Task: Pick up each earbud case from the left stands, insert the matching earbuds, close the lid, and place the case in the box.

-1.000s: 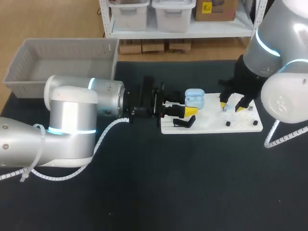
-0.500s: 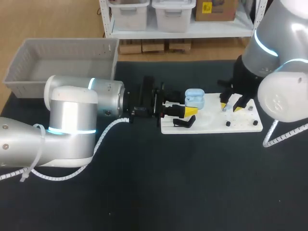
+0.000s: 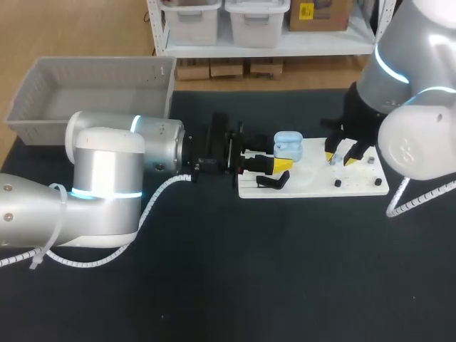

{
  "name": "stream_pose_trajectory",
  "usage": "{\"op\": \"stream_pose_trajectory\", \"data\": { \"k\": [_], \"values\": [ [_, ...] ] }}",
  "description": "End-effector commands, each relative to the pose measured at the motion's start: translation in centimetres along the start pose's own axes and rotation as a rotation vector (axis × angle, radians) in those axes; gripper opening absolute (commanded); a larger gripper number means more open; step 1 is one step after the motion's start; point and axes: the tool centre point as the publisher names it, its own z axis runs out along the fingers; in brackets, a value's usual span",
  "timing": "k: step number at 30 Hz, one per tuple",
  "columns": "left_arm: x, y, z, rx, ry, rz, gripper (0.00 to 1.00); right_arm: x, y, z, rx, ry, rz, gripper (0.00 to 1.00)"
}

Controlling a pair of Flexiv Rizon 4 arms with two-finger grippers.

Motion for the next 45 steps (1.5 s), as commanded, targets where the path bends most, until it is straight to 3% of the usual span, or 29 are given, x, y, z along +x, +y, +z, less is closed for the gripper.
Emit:
{"op": "stream_pose_trajectory", "data": {
  "k": [1,6,10,15,25,33,39,45],
  "values": [
    [0.1,-0.1,0.0,-0.004,-0.001,0.001,0.00,-0.1,0.1,0.2,0.003,0.003,0.000,0.35],
    [0.1,-0.1,0.0,-0.004,-0.001,0.001,0.00,-0.2,0.1,0.2,0.006,0.004,0.003,0.33],
    [0.1,-0.1,0.0,-0.004,-0.001,0.001,0.00,-0.1,0.1,0.2,0.007,0.003,0.004,0.24],
    [0.1,-0.1,0.0,-0.004,-0.001,0.001,0.00,-0.1,0.1,0.3,0.011,0.002,0.005,0.00],
    [0.1,-0.1,0.0,-0.004,-0.001,0.001,0.00,0.3,-0.2,-0.2,0.015,-0.004,0.013,0.00],
    [0.1,-0.1,0.0,-0.004,-0.001,0.001,0.00,1.2,-0.3,-2.2,0.007,-0.010,0.010,0.00],
    [0.1,-0.1,0.0,-0.004,-0.001,0.001,0.00,2.0,-0.5,-4.9,-0.006,-0.017,0.012,0.00],
    [0.1,-0.1,0.0,-0.004,-0.001,0.001,0.00,3.1,-0.2,-9.7,-0.007,-0.034,-0.008,0.00]
  ]
}}
